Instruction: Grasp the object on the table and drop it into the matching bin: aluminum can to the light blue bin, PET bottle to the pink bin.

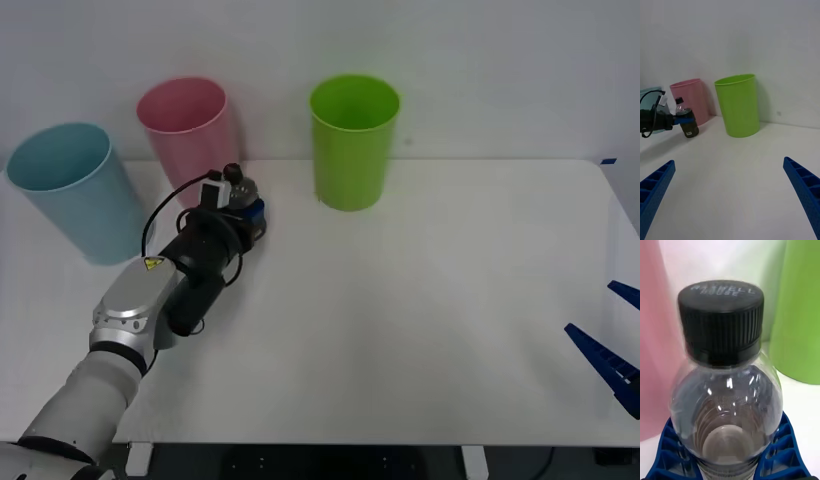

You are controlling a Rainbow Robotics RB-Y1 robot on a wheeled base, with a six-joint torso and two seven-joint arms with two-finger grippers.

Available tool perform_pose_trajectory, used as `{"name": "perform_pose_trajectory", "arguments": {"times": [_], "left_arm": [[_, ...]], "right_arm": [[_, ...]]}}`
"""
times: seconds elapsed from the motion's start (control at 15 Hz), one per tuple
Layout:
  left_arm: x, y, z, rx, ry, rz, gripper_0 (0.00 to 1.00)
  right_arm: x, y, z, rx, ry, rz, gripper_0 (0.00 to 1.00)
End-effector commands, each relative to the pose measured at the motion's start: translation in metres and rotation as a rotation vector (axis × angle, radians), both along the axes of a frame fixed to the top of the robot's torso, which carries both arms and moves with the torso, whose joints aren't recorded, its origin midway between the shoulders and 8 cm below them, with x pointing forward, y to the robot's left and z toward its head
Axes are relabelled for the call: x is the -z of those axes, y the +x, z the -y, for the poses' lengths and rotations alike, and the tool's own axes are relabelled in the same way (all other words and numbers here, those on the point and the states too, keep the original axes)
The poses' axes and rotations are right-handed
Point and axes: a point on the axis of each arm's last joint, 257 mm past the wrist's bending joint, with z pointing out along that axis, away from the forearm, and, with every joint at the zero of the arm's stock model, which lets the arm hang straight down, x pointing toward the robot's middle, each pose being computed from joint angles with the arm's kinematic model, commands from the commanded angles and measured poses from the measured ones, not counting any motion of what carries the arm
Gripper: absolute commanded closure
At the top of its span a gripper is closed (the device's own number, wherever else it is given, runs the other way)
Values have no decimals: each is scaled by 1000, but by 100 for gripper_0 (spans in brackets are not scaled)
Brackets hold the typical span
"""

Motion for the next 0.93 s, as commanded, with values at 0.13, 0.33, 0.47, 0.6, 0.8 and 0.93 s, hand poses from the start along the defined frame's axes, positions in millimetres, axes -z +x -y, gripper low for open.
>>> {"name": "perform_pose_trajectory", "arguments": {"times": [0.13, 0.33, 0.47, 0.6, 0.8, 0.93], "left_arm": [[-8, -20, -10, 21, -30, 31, 100], [-13, -45, -18, 32, -57, 55, 100], [-24, -67, -25, 39, -95, 82, 100], [-39, -87, -28, 60, -117, 107, 100], [-66, -109, -36, 78, -150, 151, 100], [-84, -121, -36, 95, -176, 175, 100]], "right_arm": [[0, 0, 0, 0, 0, 0, 0], [0, 0, 0, 0, 0, 0, 0], [0, 0, 0, 0, 0, 0, 0], [0, 0, 0, 0, 0, 0, 0], [0, 0, 0, 0, 0, 0, 0], [0, 0, 0, 0, 0, 0, 0]]}}
